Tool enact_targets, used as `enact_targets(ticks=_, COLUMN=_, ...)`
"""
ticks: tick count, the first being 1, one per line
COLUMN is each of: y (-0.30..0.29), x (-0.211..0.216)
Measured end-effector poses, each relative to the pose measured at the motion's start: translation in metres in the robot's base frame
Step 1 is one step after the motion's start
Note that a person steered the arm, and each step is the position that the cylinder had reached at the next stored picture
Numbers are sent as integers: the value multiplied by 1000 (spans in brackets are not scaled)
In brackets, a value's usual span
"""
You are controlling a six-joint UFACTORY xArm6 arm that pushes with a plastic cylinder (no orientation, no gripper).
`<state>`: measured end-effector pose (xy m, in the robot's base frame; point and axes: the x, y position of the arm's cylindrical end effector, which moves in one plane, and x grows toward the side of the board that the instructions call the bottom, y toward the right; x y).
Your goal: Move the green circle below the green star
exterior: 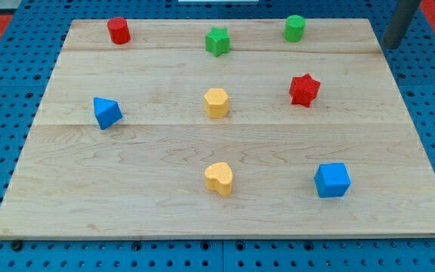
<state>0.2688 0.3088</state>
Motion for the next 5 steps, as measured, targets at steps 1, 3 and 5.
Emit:
enact_targets(ticks=1, y=-22, x=2)
enact_targets(ticks=3, y=-62, x=-59)
enact_targets(ticks=5, y=-165, x=-64)
